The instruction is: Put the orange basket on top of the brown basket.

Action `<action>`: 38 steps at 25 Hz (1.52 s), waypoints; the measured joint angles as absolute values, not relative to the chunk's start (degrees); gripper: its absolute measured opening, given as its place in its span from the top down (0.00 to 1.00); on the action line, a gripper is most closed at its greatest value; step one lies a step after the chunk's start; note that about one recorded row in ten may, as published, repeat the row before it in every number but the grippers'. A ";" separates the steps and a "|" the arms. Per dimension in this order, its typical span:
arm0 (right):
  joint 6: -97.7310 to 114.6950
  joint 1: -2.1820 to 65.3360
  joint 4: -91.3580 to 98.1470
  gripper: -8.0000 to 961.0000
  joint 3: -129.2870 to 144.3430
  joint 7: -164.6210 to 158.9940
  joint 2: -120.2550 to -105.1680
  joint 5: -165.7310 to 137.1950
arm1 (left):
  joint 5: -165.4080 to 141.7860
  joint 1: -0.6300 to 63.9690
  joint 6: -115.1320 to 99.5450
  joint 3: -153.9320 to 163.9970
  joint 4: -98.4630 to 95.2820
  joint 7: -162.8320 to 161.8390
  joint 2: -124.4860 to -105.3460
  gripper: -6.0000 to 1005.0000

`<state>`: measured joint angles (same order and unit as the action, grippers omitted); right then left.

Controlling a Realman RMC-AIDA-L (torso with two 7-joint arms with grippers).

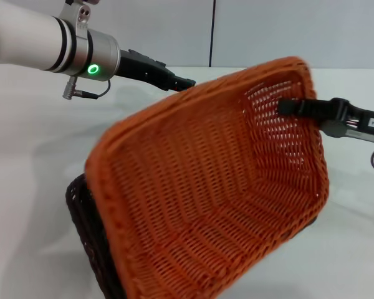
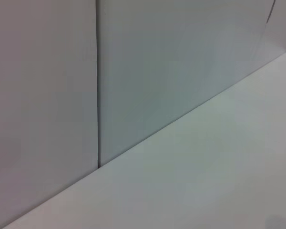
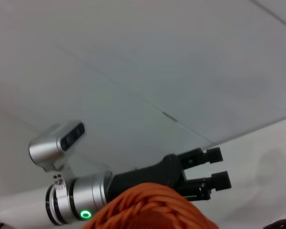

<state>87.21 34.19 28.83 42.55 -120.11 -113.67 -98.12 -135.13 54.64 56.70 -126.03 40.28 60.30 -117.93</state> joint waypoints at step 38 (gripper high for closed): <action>69.24 29.08 17.68 0.18 23.38 -54.54 -118.11 -63.17 | -83.94 39.41 44.52 -132.00 40.00 89.78 -117.12 0.14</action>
<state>69.24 29.08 17.68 23.38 -54.54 -118.11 -63.17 -83.94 39.41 44.52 -132.00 40.00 89.78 -117.12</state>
